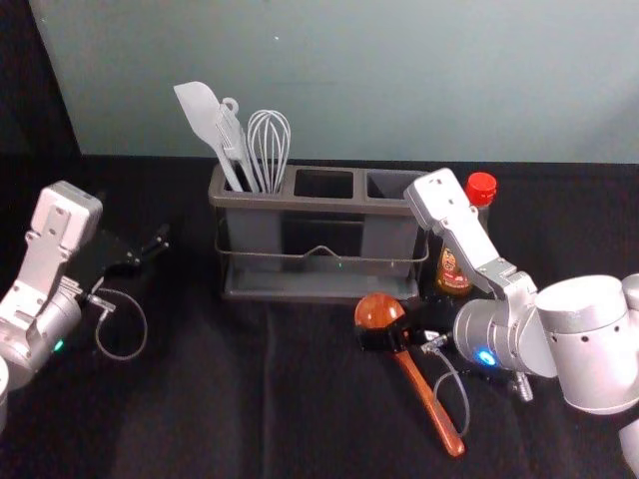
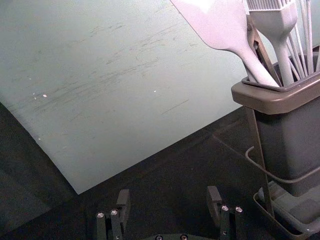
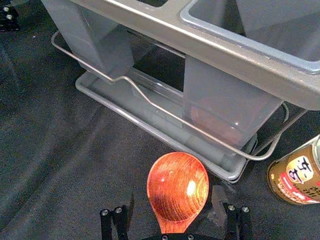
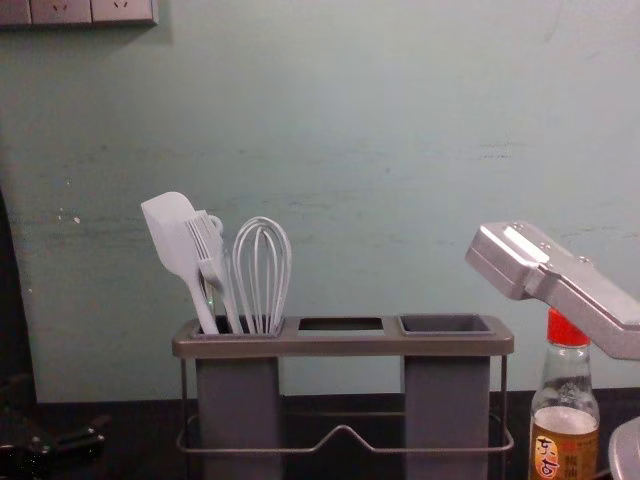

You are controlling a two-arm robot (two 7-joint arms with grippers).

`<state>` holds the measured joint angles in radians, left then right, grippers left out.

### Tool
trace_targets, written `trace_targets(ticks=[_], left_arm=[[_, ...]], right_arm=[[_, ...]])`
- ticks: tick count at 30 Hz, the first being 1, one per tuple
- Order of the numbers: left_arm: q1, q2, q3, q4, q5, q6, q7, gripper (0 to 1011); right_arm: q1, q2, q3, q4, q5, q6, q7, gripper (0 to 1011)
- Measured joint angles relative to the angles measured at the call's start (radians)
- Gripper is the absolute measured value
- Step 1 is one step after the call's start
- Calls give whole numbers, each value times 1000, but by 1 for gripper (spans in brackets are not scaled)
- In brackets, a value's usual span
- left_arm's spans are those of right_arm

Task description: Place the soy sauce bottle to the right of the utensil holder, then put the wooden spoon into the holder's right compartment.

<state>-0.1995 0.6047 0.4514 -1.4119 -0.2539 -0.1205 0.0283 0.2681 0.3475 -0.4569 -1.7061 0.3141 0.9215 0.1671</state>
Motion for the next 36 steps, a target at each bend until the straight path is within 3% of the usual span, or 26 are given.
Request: trace_targets(ticks=[36], left_arm=[[0,0,0,0,0,0,0,1005]], right_arm=[[12,-56,10,104,-86,-66,47,1003]])
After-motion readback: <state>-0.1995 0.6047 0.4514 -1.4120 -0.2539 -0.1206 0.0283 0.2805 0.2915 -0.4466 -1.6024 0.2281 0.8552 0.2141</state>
